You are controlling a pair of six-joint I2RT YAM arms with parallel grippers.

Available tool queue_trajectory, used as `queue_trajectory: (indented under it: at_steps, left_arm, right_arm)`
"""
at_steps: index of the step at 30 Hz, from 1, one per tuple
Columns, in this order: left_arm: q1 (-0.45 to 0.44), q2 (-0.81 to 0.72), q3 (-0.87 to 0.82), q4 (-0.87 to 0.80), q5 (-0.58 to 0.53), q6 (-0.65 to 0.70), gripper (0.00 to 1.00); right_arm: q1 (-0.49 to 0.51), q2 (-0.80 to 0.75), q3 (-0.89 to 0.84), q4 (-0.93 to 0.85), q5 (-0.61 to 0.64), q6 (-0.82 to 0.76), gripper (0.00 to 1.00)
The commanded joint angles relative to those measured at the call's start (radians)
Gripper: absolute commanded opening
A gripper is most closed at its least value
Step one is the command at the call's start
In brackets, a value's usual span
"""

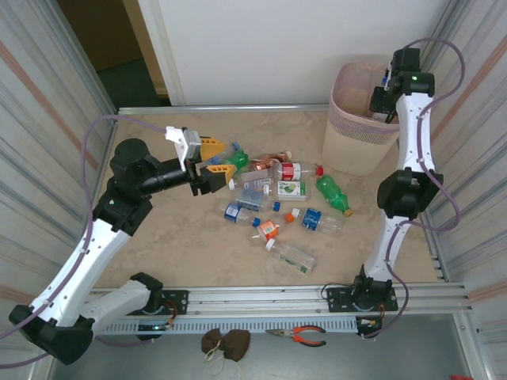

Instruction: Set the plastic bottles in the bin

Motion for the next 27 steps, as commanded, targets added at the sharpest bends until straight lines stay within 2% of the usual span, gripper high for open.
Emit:
queue_trajectory:
  at_steps: [1, 17, 24, 27]
  left_arm:
    - [-0.001, 0.002, 0.002, 0.022, -0.028, -0.016, 0.68]
    - [0.001, 0.05, -0.002, 0.015, -0.085, -0.054, 0.68]
    - [0.004, 0.058, -0.001, -0.03, -0.1, -0.047, 0.68]
    - [0.005, 0.061, -0.002, -0.063, -0.125, -0.037, 0.68]
  right_arm:
    - [-0.005, 0.041, -0.01, -0.045, 0.059, -0.007, 0.45]
    - [-0.012, 0.269, -0.006, -0.048, 0.057, 0.019, 0.48]
    - [0.004, 0.264, -0.018, -0.054, 0.053, 0.029, 0.7]
    - [0.016, 0.236, -0.017, -0.049, 0.053, 0.032, 0.76]
